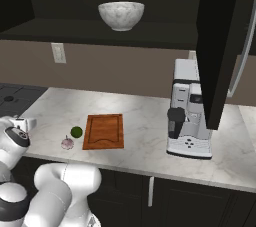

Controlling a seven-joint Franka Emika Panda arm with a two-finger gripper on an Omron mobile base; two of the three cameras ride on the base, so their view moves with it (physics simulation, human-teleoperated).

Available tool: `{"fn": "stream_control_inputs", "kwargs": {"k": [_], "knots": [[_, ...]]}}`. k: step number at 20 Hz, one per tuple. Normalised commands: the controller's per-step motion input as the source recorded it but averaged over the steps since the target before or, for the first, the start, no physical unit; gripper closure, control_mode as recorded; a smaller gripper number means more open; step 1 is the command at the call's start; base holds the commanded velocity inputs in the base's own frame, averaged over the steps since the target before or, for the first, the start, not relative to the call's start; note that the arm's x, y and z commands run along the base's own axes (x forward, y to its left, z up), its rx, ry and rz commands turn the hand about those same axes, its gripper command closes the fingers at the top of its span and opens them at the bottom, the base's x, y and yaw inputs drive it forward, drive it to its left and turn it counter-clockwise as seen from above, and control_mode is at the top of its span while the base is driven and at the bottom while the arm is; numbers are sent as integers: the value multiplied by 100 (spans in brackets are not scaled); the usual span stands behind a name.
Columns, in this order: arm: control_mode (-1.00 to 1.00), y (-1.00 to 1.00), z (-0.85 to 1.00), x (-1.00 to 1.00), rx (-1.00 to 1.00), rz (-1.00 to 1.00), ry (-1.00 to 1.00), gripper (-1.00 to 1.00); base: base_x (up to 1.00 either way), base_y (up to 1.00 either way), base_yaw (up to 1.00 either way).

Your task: Open the cabinet. Place the bowl and condiment on the counter. Then place the lime and garlic on the cutting board.

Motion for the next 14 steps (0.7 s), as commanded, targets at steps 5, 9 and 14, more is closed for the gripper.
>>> {"fn": "stream_control_inputs", "kwargs": {"k": [5,9,14], "knots": [[-100,0,-22,14,0,0,0,100,0,0,0],[-100,0,-20,13,1,0,0,100,0,0,0],[-100,0,-17,16,2,0,0,100,0,0,0]]}}
